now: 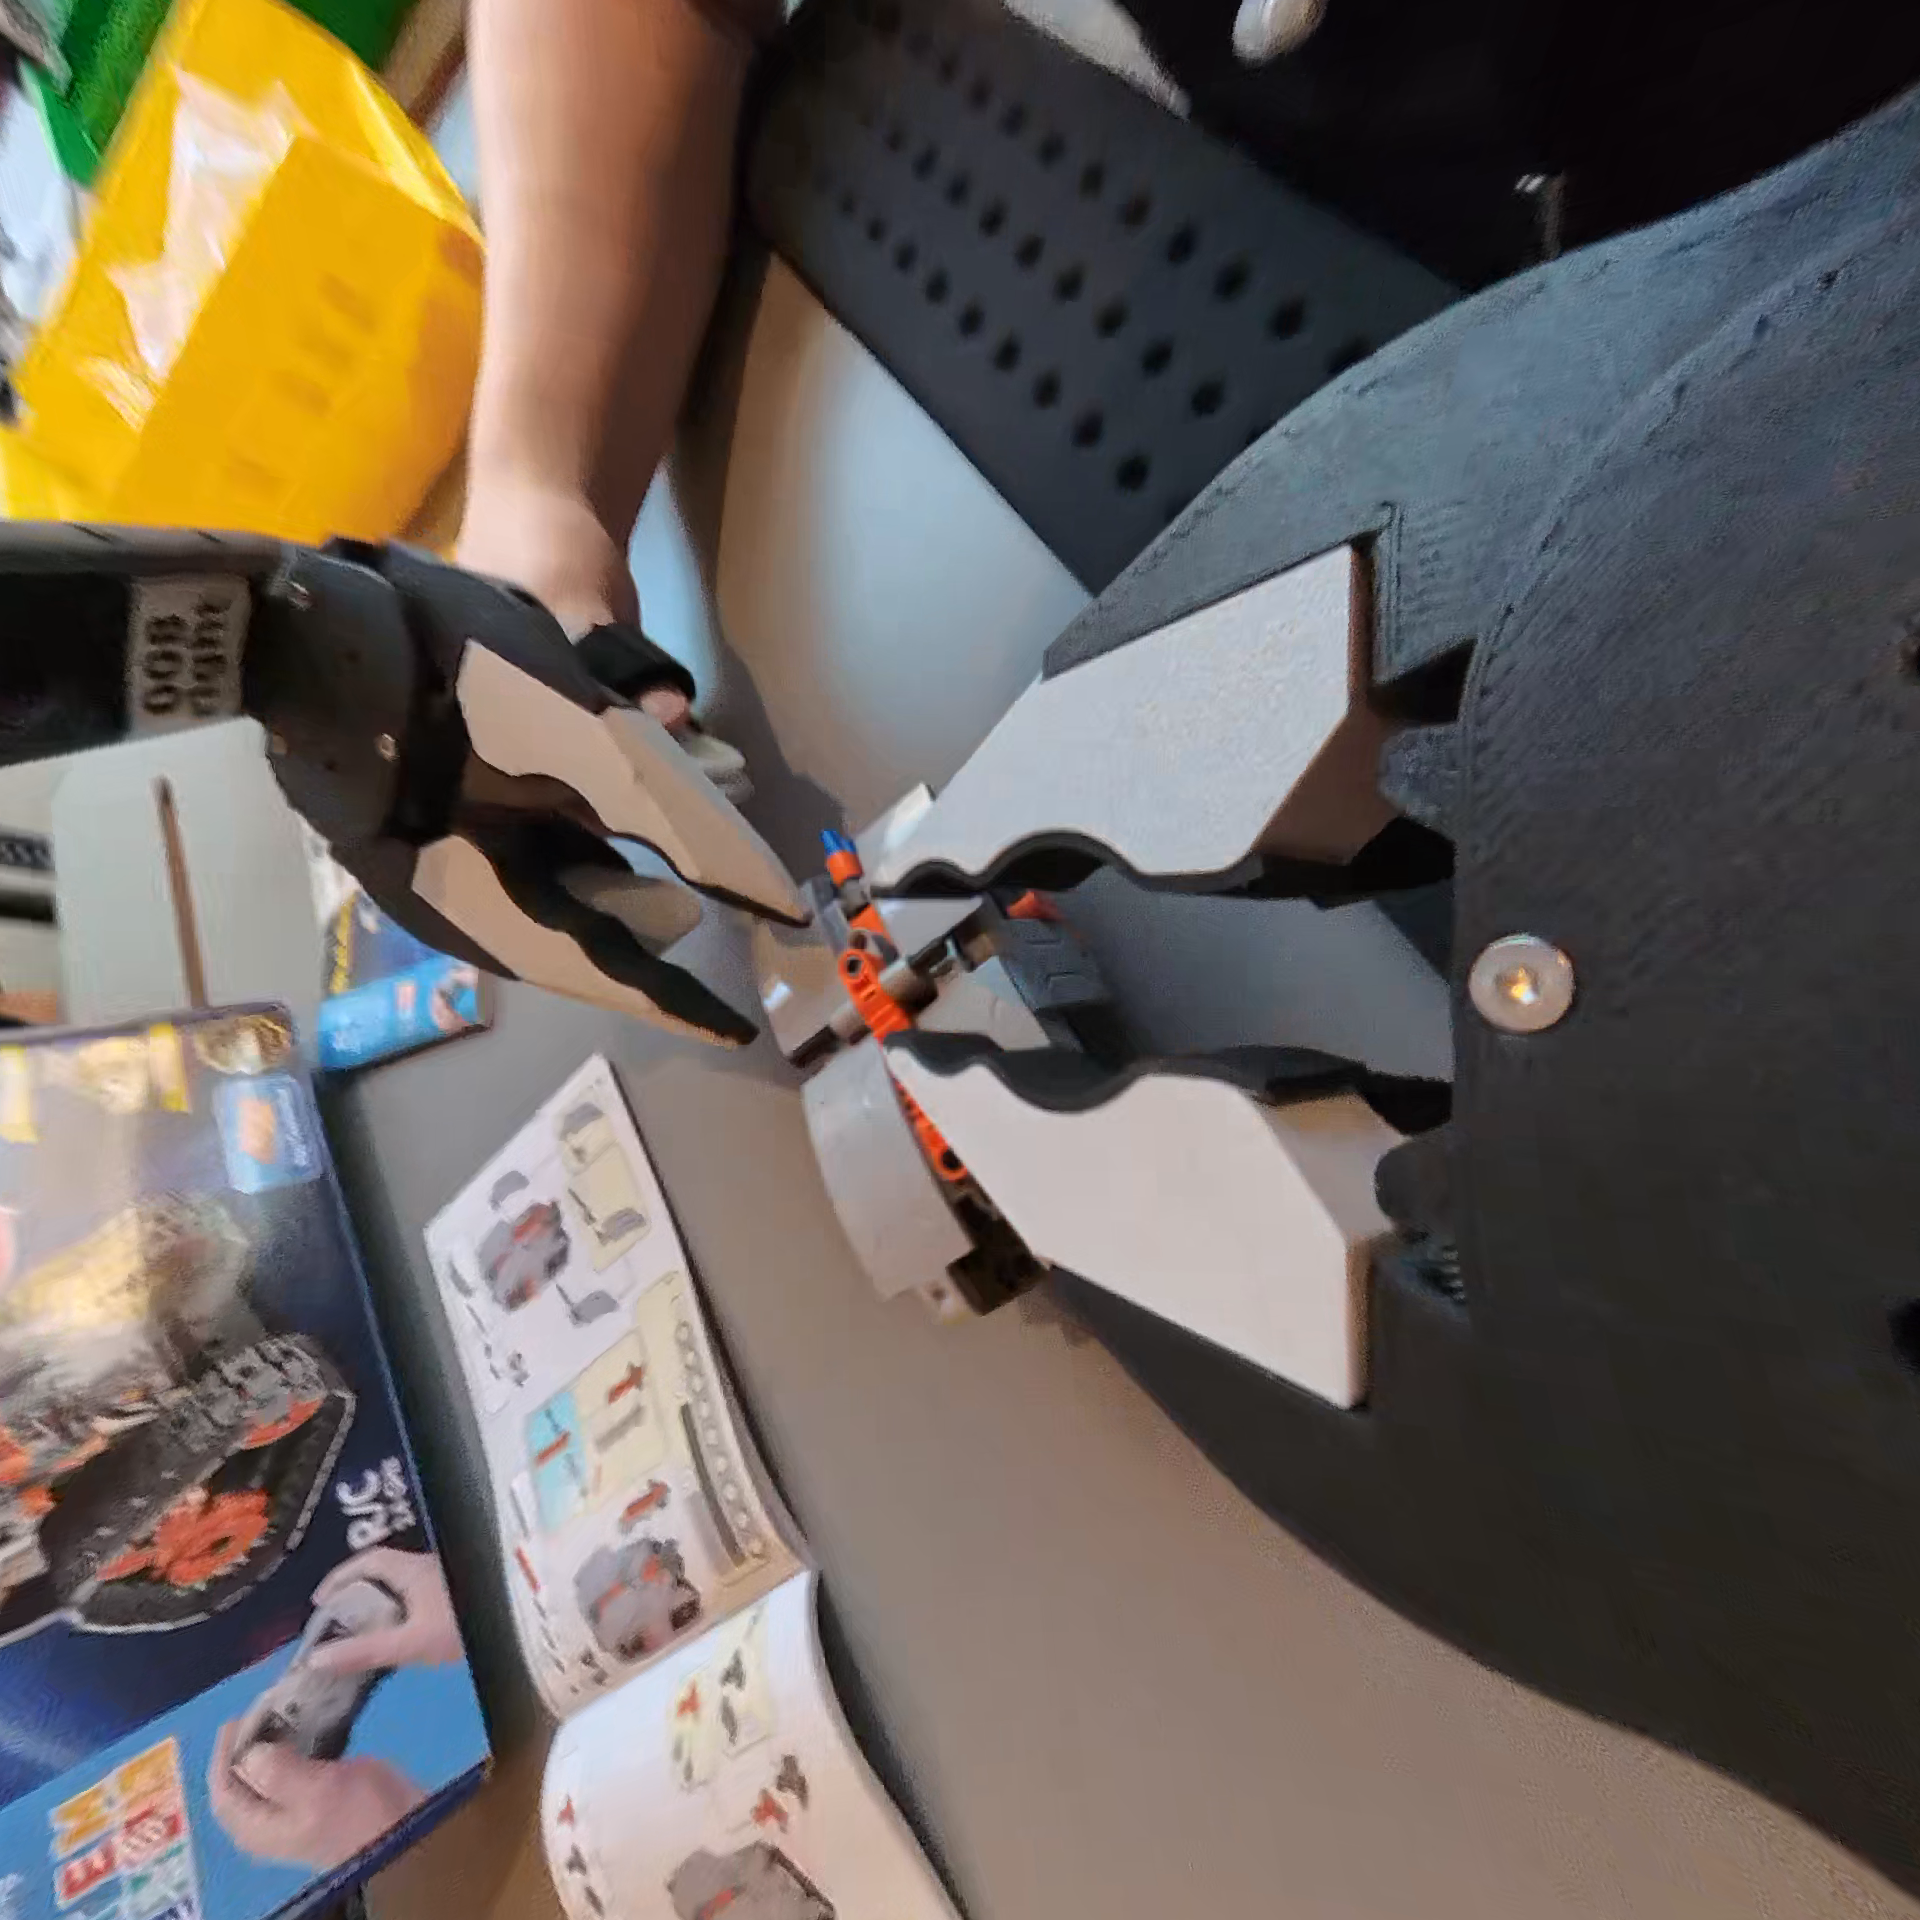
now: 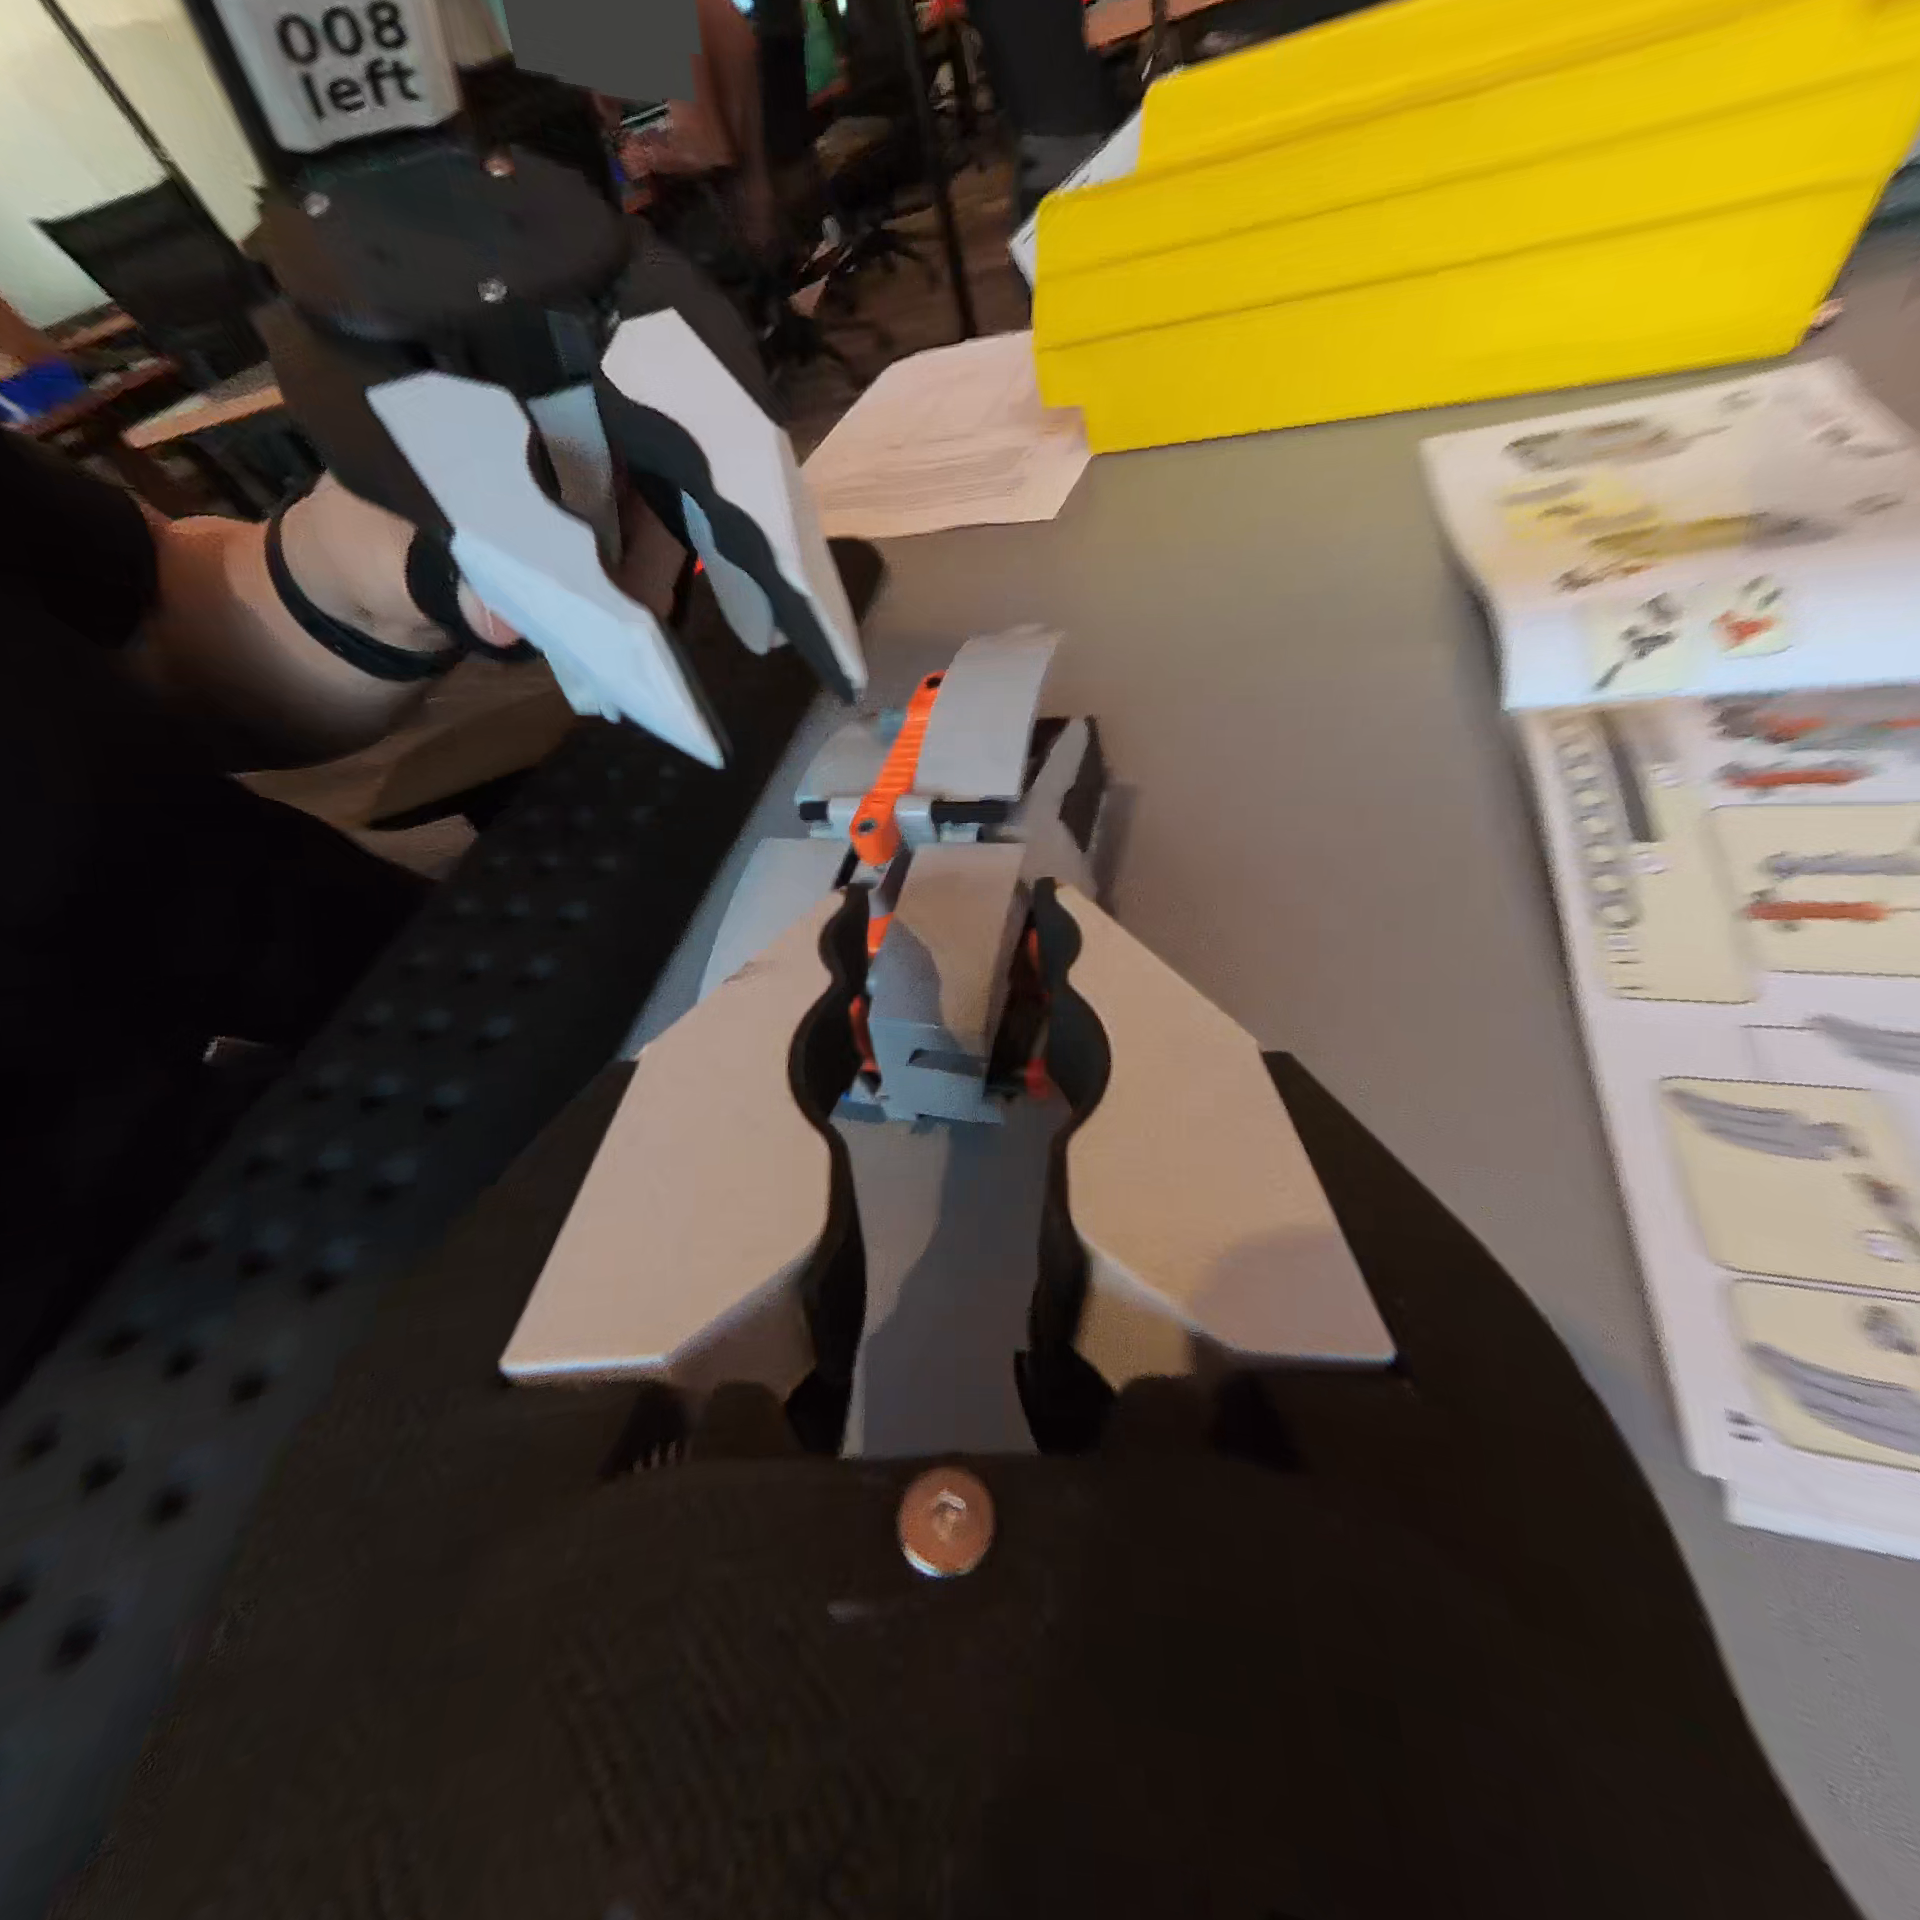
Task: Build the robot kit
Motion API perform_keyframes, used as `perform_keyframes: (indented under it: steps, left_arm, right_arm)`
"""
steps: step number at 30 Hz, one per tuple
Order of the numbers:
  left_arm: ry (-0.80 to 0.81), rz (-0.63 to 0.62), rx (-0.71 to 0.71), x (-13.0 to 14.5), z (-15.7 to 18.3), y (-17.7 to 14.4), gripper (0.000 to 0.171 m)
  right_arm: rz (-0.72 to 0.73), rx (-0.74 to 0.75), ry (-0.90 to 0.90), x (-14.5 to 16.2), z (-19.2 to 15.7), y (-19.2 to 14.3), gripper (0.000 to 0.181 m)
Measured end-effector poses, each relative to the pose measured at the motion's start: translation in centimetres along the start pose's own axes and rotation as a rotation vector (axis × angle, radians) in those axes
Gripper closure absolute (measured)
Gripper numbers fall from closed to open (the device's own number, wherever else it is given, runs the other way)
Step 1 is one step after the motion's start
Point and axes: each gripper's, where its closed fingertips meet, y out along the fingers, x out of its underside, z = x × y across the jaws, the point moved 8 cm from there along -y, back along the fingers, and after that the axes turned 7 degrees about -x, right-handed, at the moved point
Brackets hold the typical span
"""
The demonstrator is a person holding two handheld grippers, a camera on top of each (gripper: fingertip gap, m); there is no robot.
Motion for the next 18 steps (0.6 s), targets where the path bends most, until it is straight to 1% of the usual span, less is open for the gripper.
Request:
perform_keyframes:
  steps: [1,2,3,5,7,8,9,10,11,12,13,14,15,16,17,18]
  left_arm:
    - [0.018,-0.01,-0.058,0.4,0.3,0.3,0.139]
    - [0.043,-0.016,-0.107,0.7,0.6,0.6,0.134]
    - [0.072,-0.013,-0.142,0.8,0.7,0.9,0.132]
    - [0.132,-0.016,-0.183,0.8,0.7,1.0,0.145]
    - [0.142,-0.043,-0.144,0.8,0.6,0.9,0.151]
    - [0.126,-0.054,-0.123,0.8,0.4,0.8,0.154]
    - [0.125,-0.06,-0.11,0.8,0.3,0.7,0.154]
    - [0.142,-0.061,-0.08,0.8,0.3,0.6,0.156]
    - [0.16,-0.056,-0.036,0.8,0.5,0.6,0.158]
    - [0.17,-0.044,-0.005,0.8,0.6,0.6,0.154]
    - [0.187,-0.027,0.017,0.8,0.6,0.6,0.151]
    - [0.212,-0.016,0.024,0.7,0.5,0.6,0.151]
    - [0.24,-0.014,0.02,0.8,0.2,0.7,0.152]
    - [0.28,-0.013,0.046,0.8,0.1,0.7,0.152]
    - [0.331,-0.01,0.076,0.8,0.1,0.7,0.159]
    - [0.379,-0.009,0.079,0.7,-0.2,0.6,0.16]
  right_arm:
    - [-0.031,-0.011,0.016,0.3,-0.1,0.3,0.155]
    - [-0.066,-0.006,0.017,0.6,-0.2,0.5,0.158]
    - [-0.07,0.001,0.015,0.6,-0.5,0.5,0.158]
    - [-0.094,0.004,0.032,0.7,-1.3,0.5,0.157]
    - [-0.117,0.004,0.047,0.9,-2.4,0.4,0.156]
    - [-0.137,-0.006,0.06,1.0,-3.0,0.4,0.158]
    - [-0.175,-0.04,0.071,1.1,-3.6,0.5,0.164]
    - [-0.227,-0.064,0.076,1.2,-4.1,0.5,0.165]
    - [-0.275,-0.048,0.055,1.2,-4.1,0.5,0.163]
    - [-0.299,0.0,0.01,1.1,-3.8,0.2,0.164]
    - [-0.291,0.048,-0.051,0.7,-3.4,0.0,0.164]
    - [-0.254,0.065,-0.12,0.0,-3.5,-0.2,0.166]
    - [-0.19,0.051,-0.183,-1.0,-3.9,-0.2,0.166]
    - [-0.134,0.041,-0.234,-1.8,-4.3,0.1,0.168]
    - [-0.117,0.059,-0.275,-2.5,-4.4,0.5,0.168]
    - [-0.151,0.092,-0.312,-2.8,-4.2,1.1,0.168]
